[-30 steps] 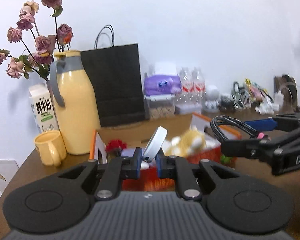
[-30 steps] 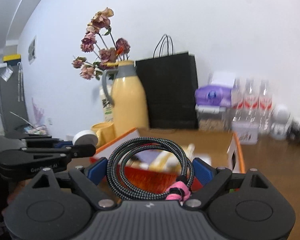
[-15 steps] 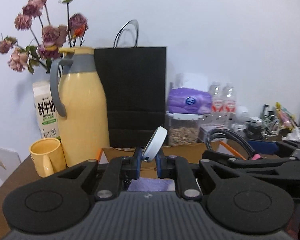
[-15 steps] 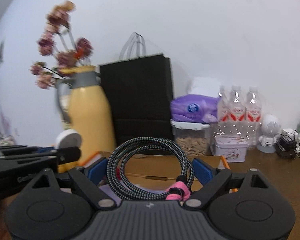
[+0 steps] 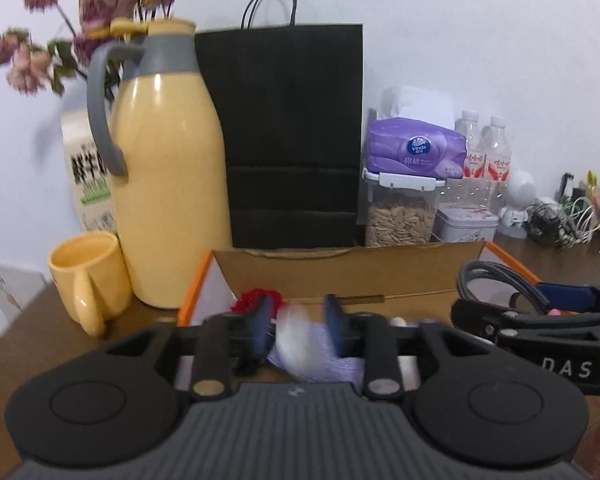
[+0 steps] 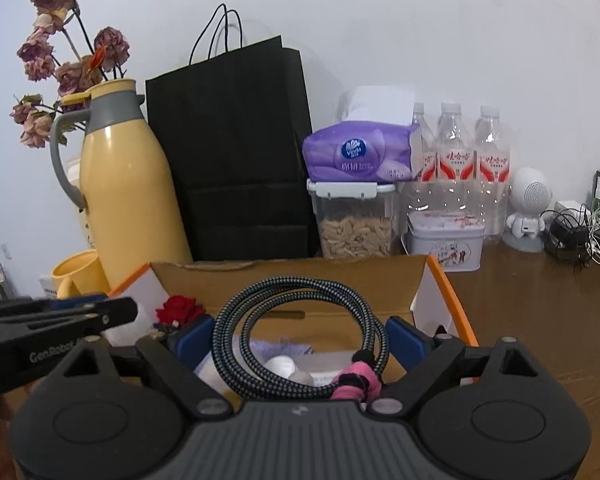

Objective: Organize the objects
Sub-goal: 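Carry the cap and braided cable into the box and open both grippers, then withdraw both tools from the box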

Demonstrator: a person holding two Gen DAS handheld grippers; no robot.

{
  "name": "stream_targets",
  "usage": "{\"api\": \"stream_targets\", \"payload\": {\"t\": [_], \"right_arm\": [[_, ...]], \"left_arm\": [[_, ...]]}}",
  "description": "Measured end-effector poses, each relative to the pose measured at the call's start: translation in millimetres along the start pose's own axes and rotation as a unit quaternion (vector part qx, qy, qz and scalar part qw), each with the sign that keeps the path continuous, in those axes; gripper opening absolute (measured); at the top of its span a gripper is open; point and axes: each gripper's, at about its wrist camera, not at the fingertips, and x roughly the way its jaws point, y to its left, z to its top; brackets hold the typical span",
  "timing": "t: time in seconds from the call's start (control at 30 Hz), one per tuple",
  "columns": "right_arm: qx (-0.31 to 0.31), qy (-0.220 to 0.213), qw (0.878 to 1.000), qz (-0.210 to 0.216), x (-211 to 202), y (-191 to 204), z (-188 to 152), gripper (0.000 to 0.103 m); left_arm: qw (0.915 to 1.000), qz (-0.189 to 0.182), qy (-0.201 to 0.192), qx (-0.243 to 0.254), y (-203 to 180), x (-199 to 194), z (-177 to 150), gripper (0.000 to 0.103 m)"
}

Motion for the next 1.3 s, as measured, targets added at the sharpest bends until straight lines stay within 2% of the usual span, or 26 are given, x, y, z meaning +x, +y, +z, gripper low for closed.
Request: {"api": "stream_targets", "payload": {"t": [0.03, 0.1, 0.13, 0.2, 0.23, 0.33, 0.6, 0.9, 1.07, 1.3], "right_arm": [[0.000, 0.002, 1.000, -0.001, -1, -1, -1, 0.092], [0.003, 0.004, 1.000, -0.007, -4, -3, -1, 0.100], [0.006, 0.005, 1.000, -0.010, -5, -5, -1, 0.103], [0.013, 0.003, 1.000, -0.018, -7, -8, -1, 0.103], [0.017, 0.003, 1.000, -0.019, -8, -10, 0, 0.103], [0.022, 0.002, 0.999, -0.027, -10, -12, 1, 0.103], [0.024, -0.014, 0.999, -0.024, -25, -12, 4, 0.103], [0.006, -0.037, 0.999, -0.028, -77, -12, 0, 0.103], [-0.011, -0.030, 0.999, -0.042, -104, -20, -21, 0.103], [-0.031, 0.019, 0.997, -0.066, -120, -35, -66, 0.103]], "left_arm": [[0.9999, 0.005, -0.008, 0.005, -2, -3, -1, 0.057], [0.9996, 0.012, -0.022, 0.012, -4, -9, -1, 0.080], [0.9994, 0.016, -0.029, 0.013, -5, -11, -1, 0.084], [0.9985, 0.038, -0.038, 0.010, -5, -15, -1, 0.103], [0.9979, 0.048, -0.044, 0.005, -3, -16, -1, 0.103], [0.9987, 0.025, -0.043, -0.011, 4, -18, 2, 0.103], [0.9979, 0.028, -0.054, -0.021, 9, -31, 4, 0.103], [0.9955, 0.021, -0.086, -0.033, 17, -76, -6, 0.103], [0.9965, 0.014, -0.071, -0.042, 30, -94, -22, 0.103], [0.9992, 0.018, -0.034, -0.007, 38, -110, -52, 0.103]]}}
